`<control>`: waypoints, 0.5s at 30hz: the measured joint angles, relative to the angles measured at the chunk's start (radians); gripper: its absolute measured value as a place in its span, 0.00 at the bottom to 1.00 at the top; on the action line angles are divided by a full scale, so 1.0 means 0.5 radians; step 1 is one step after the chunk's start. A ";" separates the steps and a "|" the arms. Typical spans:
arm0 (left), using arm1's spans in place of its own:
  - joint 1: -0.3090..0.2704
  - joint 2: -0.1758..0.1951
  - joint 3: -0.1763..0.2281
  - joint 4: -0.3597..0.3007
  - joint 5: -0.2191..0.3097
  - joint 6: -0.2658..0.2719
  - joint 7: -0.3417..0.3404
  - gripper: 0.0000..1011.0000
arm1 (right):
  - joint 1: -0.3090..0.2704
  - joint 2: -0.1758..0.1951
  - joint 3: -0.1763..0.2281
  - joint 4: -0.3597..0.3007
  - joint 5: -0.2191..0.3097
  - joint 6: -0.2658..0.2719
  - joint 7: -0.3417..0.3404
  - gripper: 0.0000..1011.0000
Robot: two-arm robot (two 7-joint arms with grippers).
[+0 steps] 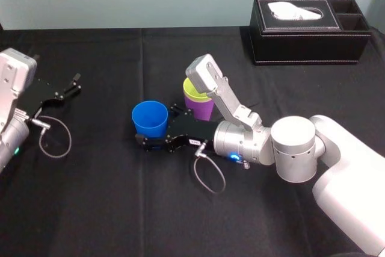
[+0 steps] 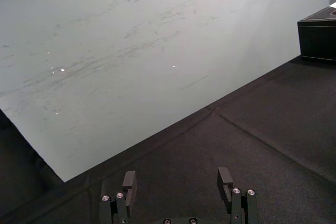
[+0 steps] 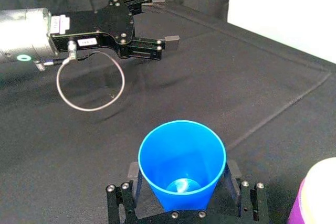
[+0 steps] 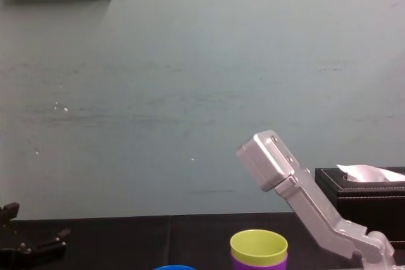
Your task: Stack the three plastic cups sequentially using one hand.
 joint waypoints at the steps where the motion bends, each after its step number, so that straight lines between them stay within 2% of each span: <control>1: 0.000 0.000 0.000 0.000 0.000 0.000 0.000 1.00 | -0.001 0.001 0.000 -0.002 0.000 0.000 0.000 0.99; 5: 0.000 0.000 0.000 0.000 0.000 0.000 0.000 1.00 | -0.002 0.003 0.000 -0.006 0.000 0.002 0.000 0.97; 13: 0.000 0.000 0.000 0.000 0.000 0.000 0.000 1.00 | -0.003 0.005 -0.001 -0.011 0.001 0.004 0.002 0.76; 15: 0.000 0.000 0.000 0.000 0.000 0.000 0.000 1.00 | -0.004 0.006 -0.002 -0.012 0.002 0.004 0.002 0.74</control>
